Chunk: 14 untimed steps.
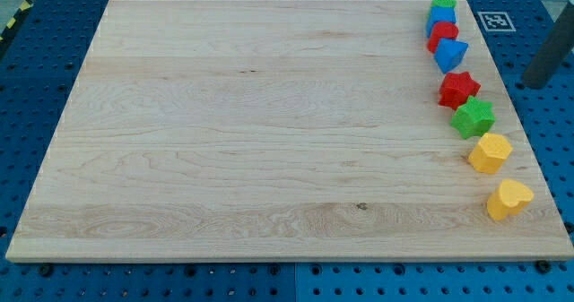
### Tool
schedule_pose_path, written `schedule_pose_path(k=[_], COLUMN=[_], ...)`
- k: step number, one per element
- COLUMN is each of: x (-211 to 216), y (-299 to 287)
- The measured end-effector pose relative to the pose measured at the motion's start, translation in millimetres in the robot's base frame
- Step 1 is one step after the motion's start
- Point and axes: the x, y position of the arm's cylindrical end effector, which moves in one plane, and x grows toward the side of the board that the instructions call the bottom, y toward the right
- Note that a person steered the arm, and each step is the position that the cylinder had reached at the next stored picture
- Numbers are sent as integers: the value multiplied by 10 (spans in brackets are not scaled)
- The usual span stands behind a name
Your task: Move the yellow blocks to the left
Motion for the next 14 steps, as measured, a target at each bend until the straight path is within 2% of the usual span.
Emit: schedule_pose_path(k=[1,2,3,4,5,7,8,10,14], x=[0,217,580,672,846,777,1209,1309,1084], y=[0,2,-393,-658,-606,-450,-459,-630,-2142])
